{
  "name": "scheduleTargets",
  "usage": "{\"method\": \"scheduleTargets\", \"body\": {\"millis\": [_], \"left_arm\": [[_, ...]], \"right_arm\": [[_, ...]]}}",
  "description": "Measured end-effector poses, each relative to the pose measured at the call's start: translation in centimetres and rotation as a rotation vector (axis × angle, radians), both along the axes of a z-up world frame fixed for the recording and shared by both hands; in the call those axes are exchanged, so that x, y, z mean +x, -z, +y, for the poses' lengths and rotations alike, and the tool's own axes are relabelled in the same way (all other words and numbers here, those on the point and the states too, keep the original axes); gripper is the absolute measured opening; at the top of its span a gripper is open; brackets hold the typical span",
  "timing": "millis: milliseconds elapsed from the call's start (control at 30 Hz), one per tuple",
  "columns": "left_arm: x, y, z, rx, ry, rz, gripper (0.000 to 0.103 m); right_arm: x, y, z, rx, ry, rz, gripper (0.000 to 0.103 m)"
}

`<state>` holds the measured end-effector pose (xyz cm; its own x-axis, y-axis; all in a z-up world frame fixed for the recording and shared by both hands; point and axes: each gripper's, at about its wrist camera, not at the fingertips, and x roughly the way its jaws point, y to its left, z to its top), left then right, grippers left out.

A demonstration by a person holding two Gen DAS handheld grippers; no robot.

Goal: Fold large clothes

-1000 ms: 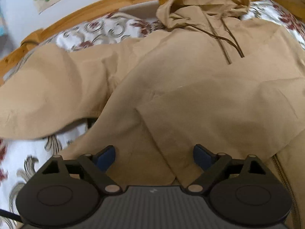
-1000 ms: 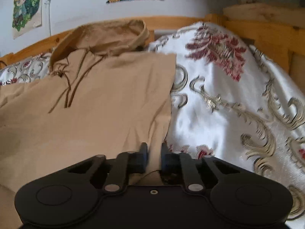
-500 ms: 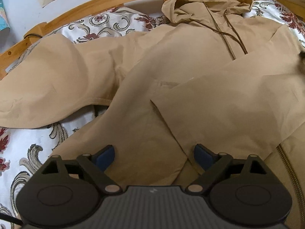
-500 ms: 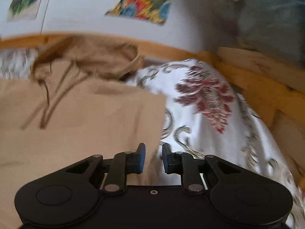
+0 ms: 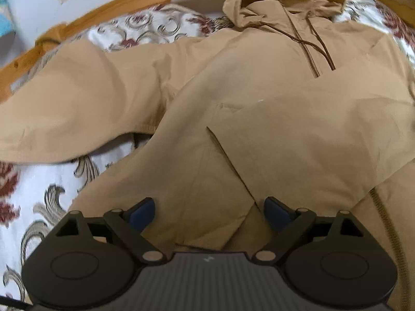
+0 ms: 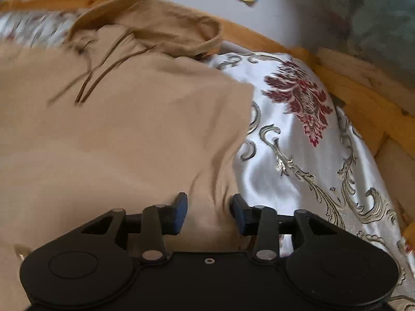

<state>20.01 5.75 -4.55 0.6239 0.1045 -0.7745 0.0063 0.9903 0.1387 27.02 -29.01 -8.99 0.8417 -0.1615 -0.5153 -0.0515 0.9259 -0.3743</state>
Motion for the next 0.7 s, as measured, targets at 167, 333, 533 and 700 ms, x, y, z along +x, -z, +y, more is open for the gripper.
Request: {"method": "scheduleTargets", "body": {"millis": [167,333,533,700], "left_arm": [[-2.2,-3.1,2.3,-0.18,-0.014,-0.096,0.101],[-4.2,-6.2,4.0,-0.1,-0.088,-0.178,0.102],[-5.3,-8.9,10.7,0.035,-0.283,-0.261,0.102],[-3.8,-9.3,18.2,-0.008,-0.55,-0.251,0.102]], "right_arm": [[-3.1,-4.2,-0.3,0.211,-0.015,-0.032,0.067],[-9.4,-7.3,2.7,0.28,-0.074,-0.089,0.083],[-16.3,-9.2,7.3,0.396,-0.136,-0.084,0.102],[-18.9,-8.5,9.4,0.404,-0.197,-0.077,0.102]]}}
